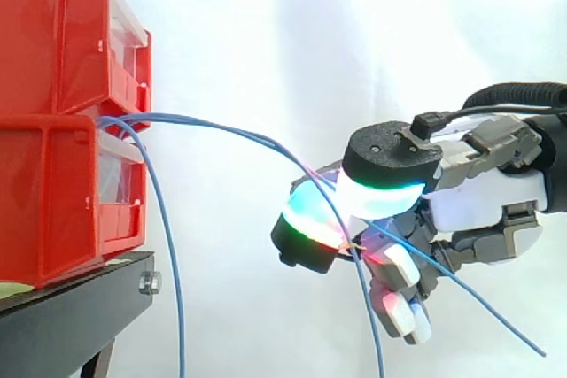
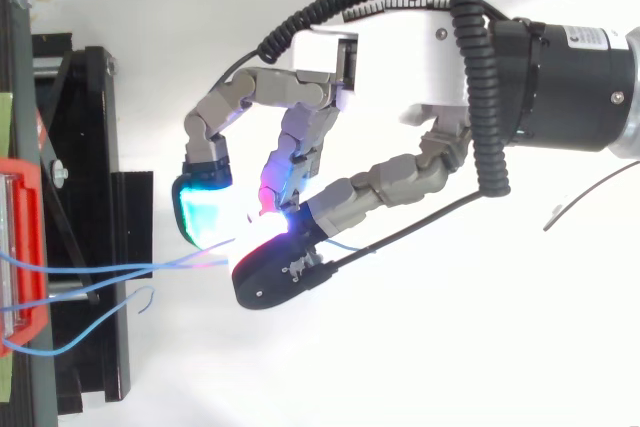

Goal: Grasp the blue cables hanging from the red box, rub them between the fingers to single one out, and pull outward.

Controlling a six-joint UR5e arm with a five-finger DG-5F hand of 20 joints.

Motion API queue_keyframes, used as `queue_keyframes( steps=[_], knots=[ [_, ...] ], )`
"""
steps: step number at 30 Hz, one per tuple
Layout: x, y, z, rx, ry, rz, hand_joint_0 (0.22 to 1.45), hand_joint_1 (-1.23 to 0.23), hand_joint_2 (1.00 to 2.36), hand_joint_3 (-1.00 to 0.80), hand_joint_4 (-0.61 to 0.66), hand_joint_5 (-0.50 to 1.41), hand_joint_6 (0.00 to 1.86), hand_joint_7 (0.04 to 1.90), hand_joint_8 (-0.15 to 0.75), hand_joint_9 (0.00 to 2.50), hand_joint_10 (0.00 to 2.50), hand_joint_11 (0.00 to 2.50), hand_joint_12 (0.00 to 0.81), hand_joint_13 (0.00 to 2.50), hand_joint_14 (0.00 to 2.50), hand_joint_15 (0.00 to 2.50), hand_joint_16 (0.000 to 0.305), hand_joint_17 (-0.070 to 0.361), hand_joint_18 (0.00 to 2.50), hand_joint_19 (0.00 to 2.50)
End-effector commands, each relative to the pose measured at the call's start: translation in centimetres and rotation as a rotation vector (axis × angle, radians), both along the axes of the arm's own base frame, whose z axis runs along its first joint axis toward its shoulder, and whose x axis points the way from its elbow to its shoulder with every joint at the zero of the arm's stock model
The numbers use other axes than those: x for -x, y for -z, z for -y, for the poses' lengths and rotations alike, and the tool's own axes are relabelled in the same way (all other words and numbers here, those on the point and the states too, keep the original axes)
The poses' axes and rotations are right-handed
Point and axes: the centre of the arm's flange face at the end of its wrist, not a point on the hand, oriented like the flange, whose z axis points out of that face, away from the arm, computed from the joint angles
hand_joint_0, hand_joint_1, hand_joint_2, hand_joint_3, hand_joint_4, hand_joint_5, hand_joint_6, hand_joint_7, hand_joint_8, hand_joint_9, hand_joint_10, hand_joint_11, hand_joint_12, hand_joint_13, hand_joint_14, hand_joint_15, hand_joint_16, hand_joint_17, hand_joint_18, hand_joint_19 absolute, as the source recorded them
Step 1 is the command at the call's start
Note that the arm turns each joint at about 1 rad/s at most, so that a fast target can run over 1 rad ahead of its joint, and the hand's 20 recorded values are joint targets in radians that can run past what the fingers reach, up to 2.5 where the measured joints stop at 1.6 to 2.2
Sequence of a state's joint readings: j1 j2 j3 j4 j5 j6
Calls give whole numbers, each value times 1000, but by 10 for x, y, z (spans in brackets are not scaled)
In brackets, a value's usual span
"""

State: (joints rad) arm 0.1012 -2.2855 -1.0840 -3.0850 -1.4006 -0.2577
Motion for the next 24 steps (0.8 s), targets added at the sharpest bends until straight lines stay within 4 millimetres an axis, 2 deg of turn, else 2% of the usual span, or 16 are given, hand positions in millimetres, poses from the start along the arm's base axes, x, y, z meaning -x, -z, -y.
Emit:
queue_keyframes(
  steps=[1, 24],
  knots=[
    [0, 0, 0, 0, -2, 1, 526, -679, 1005, -409, 49, -101, 802, 1042, 325, 1230, 25, 676, 433, 1138, 19, 510, 60, 136, 1009, 576],
    [0, 0, 0, 0, -2, -1, 492, -707, 1001, -482, 53, -102, 777, 1058, 323, 1204, 23, 680, 426, 1135, 21, 519, 60, 134, 1003, 592]
  ],
)
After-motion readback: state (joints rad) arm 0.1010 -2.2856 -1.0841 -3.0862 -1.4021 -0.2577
